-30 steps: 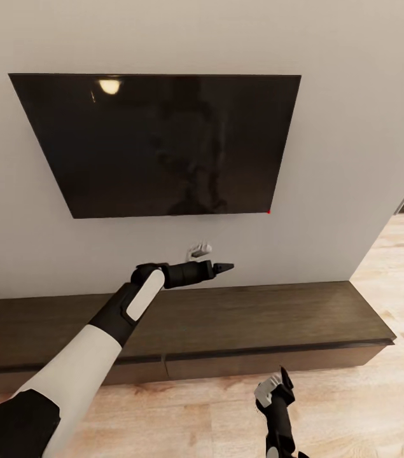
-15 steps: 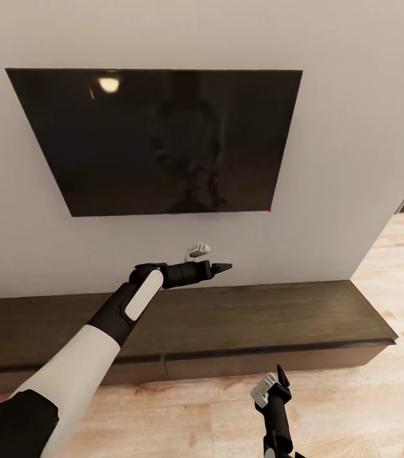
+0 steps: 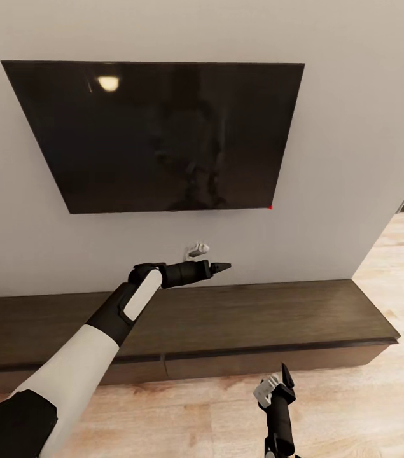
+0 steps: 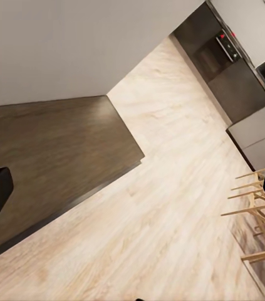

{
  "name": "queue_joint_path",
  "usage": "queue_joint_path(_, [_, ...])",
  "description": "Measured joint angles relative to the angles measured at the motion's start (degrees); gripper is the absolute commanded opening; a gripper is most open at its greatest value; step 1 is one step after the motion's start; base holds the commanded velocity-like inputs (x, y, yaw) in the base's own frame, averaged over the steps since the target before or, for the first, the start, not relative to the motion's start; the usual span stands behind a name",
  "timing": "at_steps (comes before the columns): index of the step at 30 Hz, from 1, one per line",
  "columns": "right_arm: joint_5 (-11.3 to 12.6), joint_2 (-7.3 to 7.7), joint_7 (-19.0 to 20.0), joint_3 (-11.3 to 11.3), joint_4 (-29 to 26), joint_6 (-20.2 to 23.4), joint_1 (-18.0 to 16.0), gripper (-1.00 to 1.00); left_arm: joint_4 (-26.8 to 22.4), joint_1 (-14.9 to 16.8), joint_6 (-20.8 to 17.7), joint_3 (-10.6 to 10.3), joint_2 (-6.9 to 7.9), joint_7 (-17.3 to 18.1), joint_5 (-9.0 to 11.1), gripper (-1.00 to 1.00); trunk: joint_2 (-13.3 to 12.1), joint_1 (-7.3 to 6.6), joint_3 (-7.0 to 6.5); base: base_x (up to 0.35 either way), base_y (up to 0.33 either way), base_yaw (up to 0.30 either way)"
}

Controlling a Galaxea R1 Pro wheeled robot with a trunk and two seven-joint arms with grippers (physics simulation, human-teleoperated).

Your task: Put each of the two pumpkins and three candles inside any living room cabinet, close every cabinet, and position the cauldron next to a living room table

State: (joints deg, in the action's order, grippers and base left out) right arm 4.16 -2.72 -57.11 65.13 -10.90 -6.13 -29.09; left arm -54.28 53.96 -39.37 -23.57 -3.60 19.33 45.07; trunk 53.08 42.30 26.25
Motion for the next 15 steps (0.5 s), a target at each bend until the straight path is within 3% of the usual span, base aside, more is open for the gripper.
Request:
queue_joint_path(6, [-0.21, 0.00, -0.91, 0.29, 0.23, 1.08, 0.35, 1.00, -0.04, 0.00, -0.02, 0.02, 0.09, 0.08, 0.01, 1.00, 2.41, 1.32, 1.08, 0.000, 0.000, 0.000])
queue_joint_path(10, [-3.91, 0.00, -3.05, 2.57, 0.43, 3.23, 0.52, 1.00, -0.04, 0.00, -0.23, -0.06, -0.08, 0.09, 0.02, 1.00, 4.01, 2.20, 1.80, 0.000, 0.000, 0.000])
queue_joint_path(15, [-4.11, 0.00, -3.25, 2.66, 0.80, 3.37, 0.54, 1.00, -0.04, 0.00, -0.26, -0.07, -0.27, 0.09, 0.01, 1.00, 6.02, 3.29, 2.69, 0.000, 0.000, 0.000])
